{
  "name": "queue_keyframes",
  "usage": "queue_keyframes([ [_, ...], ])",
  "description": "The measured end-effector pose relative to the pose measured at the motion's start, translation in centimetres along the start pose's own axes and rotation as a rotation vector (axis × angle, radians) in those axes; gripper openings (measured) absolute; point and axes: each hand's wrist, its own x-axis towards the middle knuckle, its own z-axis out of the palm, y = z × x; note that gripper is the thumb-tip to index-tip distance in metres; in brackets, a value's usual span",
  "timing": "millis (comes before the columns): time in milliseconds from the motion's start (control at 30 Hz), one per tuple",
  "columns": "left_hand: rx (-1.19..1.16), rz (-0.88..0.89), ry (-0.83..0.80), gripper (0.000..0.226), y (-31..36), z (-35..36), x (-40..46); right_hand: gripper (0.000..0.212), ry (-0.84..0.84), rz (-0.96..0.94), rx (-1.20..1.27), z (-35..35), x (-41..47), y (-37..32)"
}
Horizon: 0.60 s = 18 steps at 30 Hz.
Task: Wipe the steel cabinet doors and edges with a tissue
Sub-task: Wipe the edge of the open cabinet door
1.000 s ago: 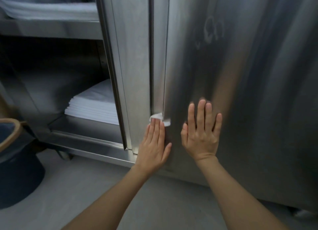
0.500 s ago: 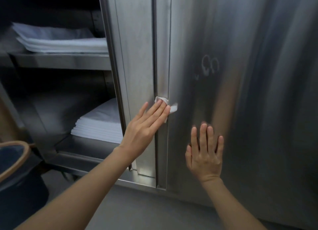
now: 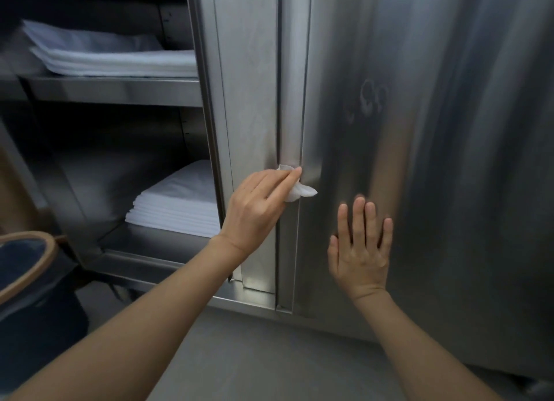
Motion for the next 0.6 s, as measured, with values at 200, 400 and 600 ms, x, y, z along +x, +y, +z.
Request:
queue_keyframes([
  [200, -0.28, -0.437, -0.057, 0.047, 0.1, -3.3, 2.5, 0.058, -0.109, 0.022, 0.067, -3.7, 1.0, -0.3],
  [400, -0.375, -0.515, 0.022, 0.042, -3.3, -6.8, 7.7, 0.044, -0.029, 0.007, 0.222, -7.6, 6.8, -1.9],
  [600, -0.315, -0.489, 0.065, 0.039, -8.3, -10.1, 14.2, 0.051, 0.056, -0.083, 0.263, -8.6, 23.2, -4.6],
])
